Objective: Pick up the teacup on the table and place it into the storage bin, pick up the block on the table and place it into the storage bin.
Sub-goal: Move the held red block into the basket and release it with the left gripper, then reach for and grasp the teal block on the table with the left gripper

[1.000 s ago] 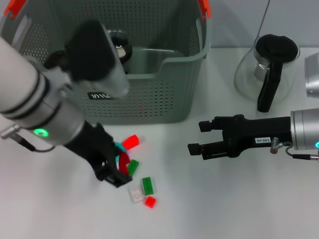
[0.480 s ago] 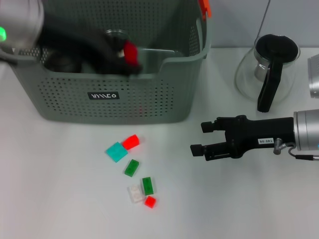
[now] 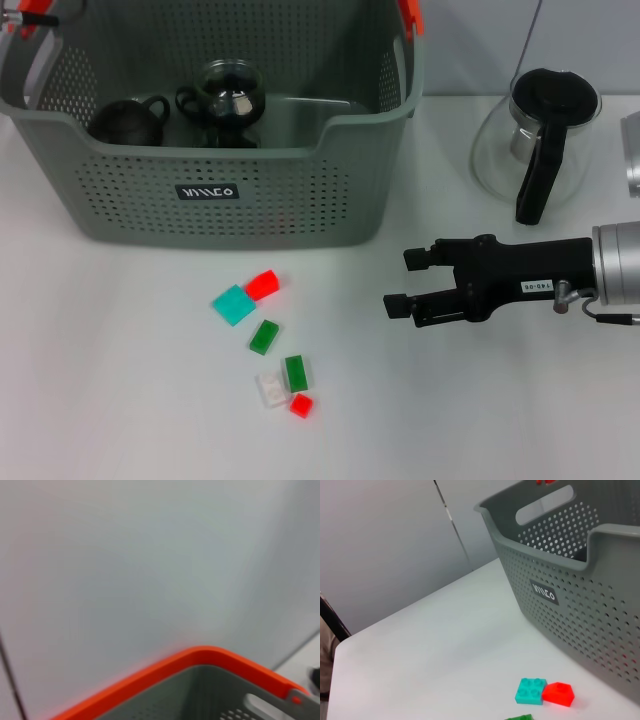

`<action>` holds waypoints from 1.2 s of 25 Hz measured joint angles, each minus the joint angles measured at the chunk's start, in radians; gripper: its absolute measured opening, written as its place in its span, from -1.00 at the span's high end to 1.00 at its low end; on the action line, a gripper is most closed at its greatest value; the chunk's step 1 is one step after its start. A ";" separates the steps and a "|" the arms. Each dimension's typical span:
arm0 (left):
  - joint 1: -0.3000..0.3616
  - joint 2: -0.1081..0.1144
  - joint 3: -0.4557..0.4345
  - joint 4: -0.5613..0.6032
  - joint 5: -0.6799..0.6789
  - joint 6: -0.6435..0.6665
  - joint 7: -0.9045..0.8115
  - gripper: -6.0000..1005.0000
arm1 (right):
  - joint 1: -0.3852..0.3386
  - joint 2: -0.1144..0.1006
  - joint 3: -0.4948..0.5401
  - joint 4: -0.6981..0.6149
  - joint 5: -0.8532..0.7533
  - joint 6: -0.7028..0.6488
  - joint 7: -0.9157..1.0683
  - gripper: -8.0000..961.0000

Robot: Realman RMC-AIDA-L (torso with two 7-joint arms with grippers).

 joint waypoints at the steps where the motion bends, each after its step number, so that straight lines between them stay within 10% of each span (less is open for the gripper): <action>1: 0.000 0.003 0.000 -0.013 0.000 -0.021 -0.001 -0.26 | -0.001 0.000 0.000 -0.001 0.000 -0.001 0.000 -0.91; 6: 0.006 0.017 -0.013 0.002 -0.017 -0.022 -0.020 -0.23 | -0.001 0.000 0.000 -0.007 0.000 -0.002 -0.001 -0.91; 10: 0.051 0.002 -0.019 0.134 -0.087 0.074 -0.024 -0.65 | -0.001 0.000 0.000 -0.012 0.000 -0.003 -0.003 -0.91; 17: 0.166 -0.041 0.036 0.375 -0.319 0.503 0.090 -0.89 | -0.002 -0.001 0.002 -0.013 0.000 0.003 -0.002 -0.91; 23: 0.261 -0.063 0.304 0.371 -0.169 0.608 0.145 -0.89 | -0.002 -0.002 0.006 -0.013 0.000 0.009 -0.001 -0.91; 30: 0.247 -0.091 0.574 0.178 0.167 0.443 -0.014 -0.89 | -0.004 0.001 0.007 -0.009 0.000 0.014 -0.003 -0.91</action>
